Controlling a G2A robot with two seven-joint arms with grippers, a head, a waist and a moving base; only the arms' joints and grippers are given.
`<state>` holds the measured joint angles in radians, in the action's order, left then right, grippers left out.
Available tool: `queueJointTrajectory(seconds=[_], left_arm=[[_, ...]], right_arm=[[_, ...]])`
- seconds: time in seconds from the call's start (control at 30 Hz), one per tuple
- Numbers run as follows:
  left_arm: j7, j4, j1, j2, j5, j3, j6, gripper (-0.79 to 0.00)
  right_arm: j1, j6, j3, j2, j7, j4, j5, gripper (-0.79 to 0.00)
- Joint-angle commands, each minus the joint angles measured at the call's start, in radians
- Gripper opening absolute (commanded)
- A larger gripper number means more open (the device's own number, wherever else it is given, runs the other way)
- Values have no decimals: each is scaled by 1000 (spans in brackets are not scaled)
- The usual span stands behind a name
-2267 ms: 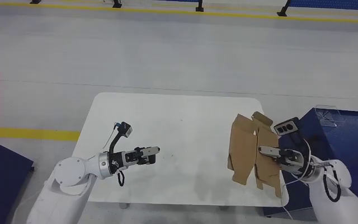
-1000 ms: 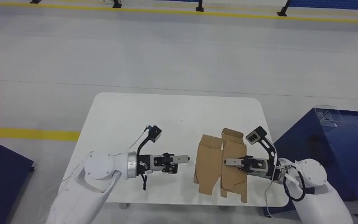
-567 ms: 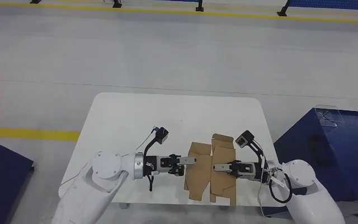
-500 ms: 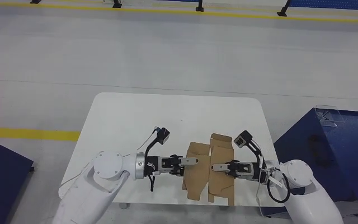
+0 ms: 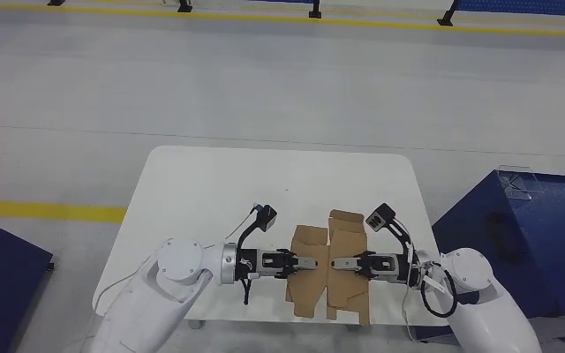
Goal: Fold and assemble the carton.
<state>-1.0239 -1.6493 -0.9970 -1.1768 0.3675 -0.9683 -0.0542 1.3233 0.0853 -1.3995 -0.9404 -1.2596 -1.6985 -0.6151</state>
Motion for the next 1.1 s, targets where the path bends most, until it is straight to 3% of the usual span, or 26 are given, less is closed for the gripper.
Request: queueJointTrajectory(seconds=[0.0,0.03,0.07,0.1,0.47,1.07], left_arm=[[0,1,1,0,3,0,2,-785],[1,2,1,0,3,0,3,-785],[1,1,1,0,4,0,3,-785],[2,-1,1,0,6,-3,8,-785],[6,-11,-11,6,19,-36,46,-785],[-1,-16,-11,6,36,-44,80,-785]], right_arm=[[0,-3,0,0,1,0,-1,-785],[-1,-4,-1,0,2,1,0,-631],[-3,-8,-5,1,3,5,-3,-406],[-5,-13,-14,2,3,11,-14,0],[-5,-58,-140,16,-27,126,-126,0],[-2,-92,-146,16,-32,141,-159,0]])
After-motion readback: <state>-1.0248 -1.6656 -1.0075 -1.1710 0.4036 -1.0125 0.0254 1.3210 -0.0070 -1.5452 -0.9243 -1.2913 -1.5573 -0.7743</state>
